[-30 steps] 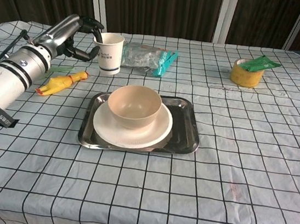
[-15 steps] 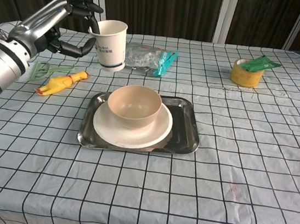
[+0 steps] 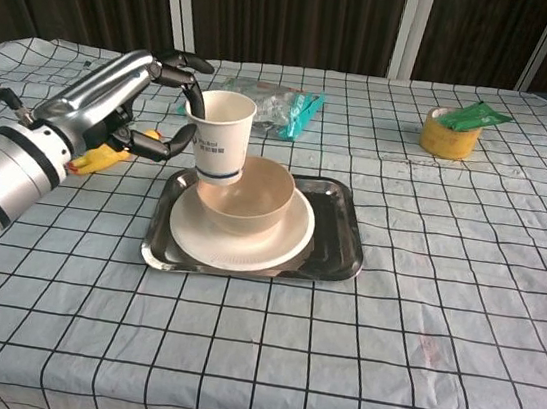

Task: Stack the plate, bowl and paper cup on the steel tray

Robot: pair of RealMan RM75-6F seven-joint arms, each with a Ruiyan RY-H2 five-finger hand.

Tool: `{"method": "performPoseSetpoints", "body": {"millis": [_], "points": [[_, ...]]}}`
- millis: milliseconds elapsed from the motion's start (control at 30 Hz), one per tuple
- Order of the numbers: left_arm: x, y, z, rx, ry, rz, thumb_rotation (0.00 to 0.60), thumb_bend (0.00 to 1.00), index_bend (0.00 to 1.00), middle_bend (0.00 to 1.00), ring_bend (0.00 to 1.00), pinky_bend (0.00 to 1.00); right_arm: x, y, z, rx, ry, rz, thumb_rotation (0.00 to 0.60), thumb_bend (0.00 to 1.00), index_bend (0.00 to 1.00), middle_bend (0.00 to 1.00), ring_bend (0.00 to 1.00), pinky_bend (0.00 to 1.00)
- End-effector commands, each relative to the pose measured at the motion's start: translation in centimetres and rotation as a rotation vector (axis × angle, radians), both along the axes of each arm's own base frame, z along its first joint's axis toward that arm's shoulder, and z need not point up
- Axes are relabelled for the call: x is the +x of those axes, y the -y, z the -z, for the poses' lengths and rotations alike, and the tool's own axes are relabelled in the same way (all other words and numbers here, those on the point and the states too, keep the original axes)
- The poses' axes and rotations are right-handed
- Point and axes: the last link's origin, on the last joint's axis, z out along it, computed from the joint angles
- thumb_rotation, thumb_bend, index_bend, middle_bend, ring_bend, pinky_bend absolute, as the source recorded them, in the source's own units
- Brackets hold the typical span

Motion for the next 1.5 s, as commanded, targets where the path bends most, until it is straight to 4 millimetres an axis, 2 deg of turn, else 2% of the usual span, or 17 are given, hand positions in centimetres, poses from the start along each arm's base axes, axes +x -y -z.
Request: {"method": "performPoseSetpoints", "body": {"millis": [33,367,700,767,967,1067,1233,1333,1500], "points": [[0.4,0.0,0.6,0.001,-0.001,0.007,0.600,0.40,0.57,0.13,0.00,0.00,0.0,0.0,0.0,0.001,0.000,0.002,0.600,0.23,0.16,0.00,0.00,0.00],[0.1,-0.7,3.4,-0.064,0.005,-0.051,0.600,0.40,0.56,0.13,0.00,0.00,0.0,-0.2,-0.6,-0.020,0.007,-0.004,0.600,0.23,0.16,0.00,0.00,0.00],[0.0,-0.4,4.8,-0.092,-0.018,-0.040,0.600,0.39,0.54,0.13,0.00,0.00,0.0,-0.2,-0.5,-0.015,0.001,-0.004,0.600,0.23,0.16,0.00,0.00,0.00],[-0.1,-0.5,5.0,-0.098,-0.023,-0.042,0.600,0.39,0.51,0.13,0.00,0.00,0.0,-0.3,-0.5,-0.015,0.003,-0.005,0.600,0.23,0.16,0.00,0.00,0.00],[-0.2,-0.5,5.0,-0.110,-0.020,-0.039,0.600,0.39,0.32,0.09,0.00,0.00,-0.1,-0.2,-0.6,-0.018,0.002,0.000,0.600,0.23,0.16,0.00,0.00,0.00],[-0.2,-0.3,4.6,-0.113,-0.016,-0.026,0.600,0.39,0.14,0.05,0.00,0.00,-0.1,-0.2,-0.6,-0.017,0.003,0.001,0.600,0.23,0.16,0.00,0.00,0.00],[-2.3,1.9,0.7,-0.135,-0.026,0.004,0.600,0.38,0.03,0.00,0.00,0.00,0.0,-0.4,-0.7,-0.019,0.006,-0.006,0.600,0.23,0.15,0.00,0.00,0.00],[-5.6,3.1,-3.3,-0.077,-0.075,-0.023,0.600,0.38,0.01,0.00,0.00,0.00,0.1,-0.5,-0.9,-0.025,0.008,-0.009,0.600,0.23,0.15,0.00,0.00,0.00],[-13.6,6.9,-11.4,0.057,-0.242,-0.167,0.600,0.39,0.00,0.00,0.00,0.00,-0.1,-0.4,-0.7,-0.048,0.002,0.021,0.600,0.23,0.11,0.00,0.00,0.00]]}}
